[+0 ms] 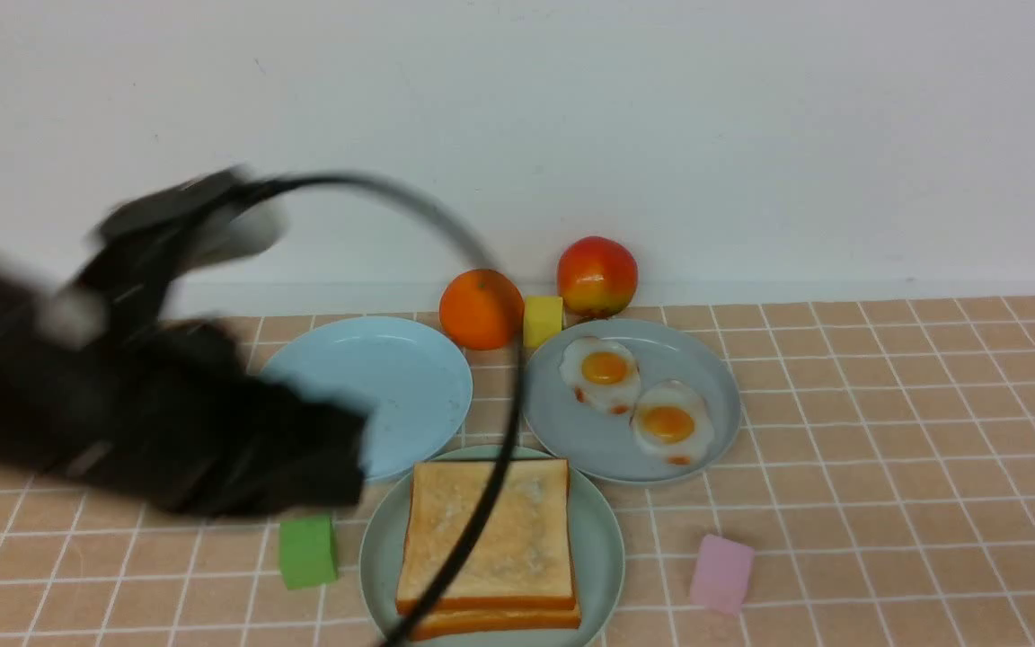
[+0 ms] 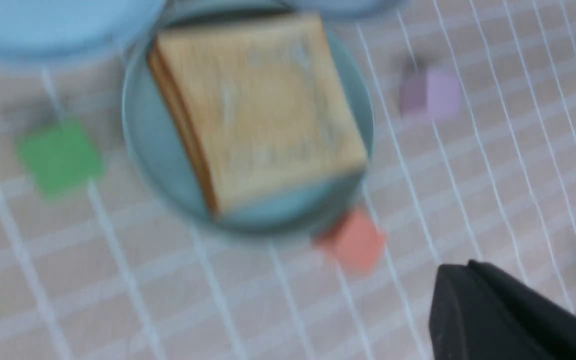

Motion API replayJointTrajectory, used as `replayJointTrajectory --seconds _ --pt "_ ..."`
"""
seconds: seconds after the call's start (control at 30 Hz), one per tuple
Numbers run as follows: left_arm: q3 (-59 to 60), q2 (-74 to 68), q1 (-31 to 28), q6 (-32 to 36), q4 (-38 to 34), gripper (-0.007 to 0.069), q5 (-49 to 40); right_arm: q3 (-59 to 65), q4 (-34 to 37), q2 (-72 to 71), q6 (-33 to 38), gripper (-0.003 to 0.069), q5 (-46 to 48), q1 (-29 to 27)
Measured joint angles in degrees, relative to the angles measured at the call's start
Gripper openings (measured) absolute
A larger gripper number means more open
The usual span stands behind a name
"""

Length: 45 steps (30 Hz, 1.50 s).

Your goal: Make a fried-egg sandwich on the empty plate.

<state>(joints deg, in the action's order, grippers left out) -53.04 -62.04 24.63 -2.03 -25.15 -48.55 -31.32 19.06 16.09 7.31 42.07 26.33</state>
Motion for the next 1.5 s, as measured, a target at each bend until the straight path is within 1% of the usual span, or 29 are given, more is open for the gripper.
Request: replayJointTrajectory --seconds 0.03,0.13,0.27,0.33,0.37,0.43,0.47,0.5,0.67,1.0,1.2,1.27,1.37,1.43,1.5 --pt "4.0 5.8 0.0 0.0 0.0 -0.0013 -0.9 3.2 0.0 -3.9 0.0 0.0112 -1.2 0.0" --pt "10.7 16.3 0.0 0.0 -1.3 -0.0013 -1.8 6.4 1.0 -10.1 0.0 0.0113 -1.0 0.0" --pt "16.4 29.4 0.0 0.0 -3.2 -0.0013 -2.4 7.8 1.7 -14.9 0.0 0.0108 0.7 0.0" --pt "17.7 33.6 0.0 0.0 -3.1 -0.0013 -2.4 7.8 2.0 -16.0 0.0 0.0082 1.3 0.0" --pt "18.0 36.7 0.0 0.0 -2.6 -0.0013 -2.1 7.8 2.2 -16.3 0.0 0.0051 1.4 0.0" --pt "18.1 38.7 0.0 0.0 -1.7 -0.0013 -1.3 7.8 2.4 -16.4 0.0 0.0009 1.4 0.0" --pt "18.2 41.5 0.0 0.0 -0.2 -0.0013 0.3 7.8 2.6 -16.5 0.0 -0.0010 1.4 0.0" --pt "18.2 43.2 0.0 0.0 1.2 -0.0013 2.1 7.8 2.6 -16.5 0.0 -0.0013 1.4 0.0" --pt "18.2 46.4 0.0 0.0 3.9 -0.0013 7.4 7.8 2.6 -16.5 0.0 -0.0013 1.4 0.0" --pt "18.3 46.5 0.0 0.1 4.3 -0.0013 8.1 7.9 2.6 -16.5 0.0 -0.0008 1.5 0.0" --pt "21.9 50.2 -0.8 0.3 5.7 -0.0013 8.5 7.9 2.6 -16.5 0.0 -0.0004 1.5 0.0" --pt "25.4 53.9 -2.5 1.1 10.4 -0.0013 10.7 7.9 2.6 -16.5 0.0 -0.0003 1.5 0.0" --pt "32.0 58.2 -5.5 1.0 17.9 -0.0013 16.2 7.9 2.6 -16.5 0.0 0.0000 1.5 0.0" --pt "37.8 60.9 -8.0 -0.1 22.9 -0.0013 20.8 7.9 2.6 -16.5 0.0 0.0001 1.5 0.0" --pt "42.8 62.2 -10.1 -2.0 25.7 -0.0013 24.2 7.9 2.6 -16.5 0.0 0.0001 1.5 0.0"
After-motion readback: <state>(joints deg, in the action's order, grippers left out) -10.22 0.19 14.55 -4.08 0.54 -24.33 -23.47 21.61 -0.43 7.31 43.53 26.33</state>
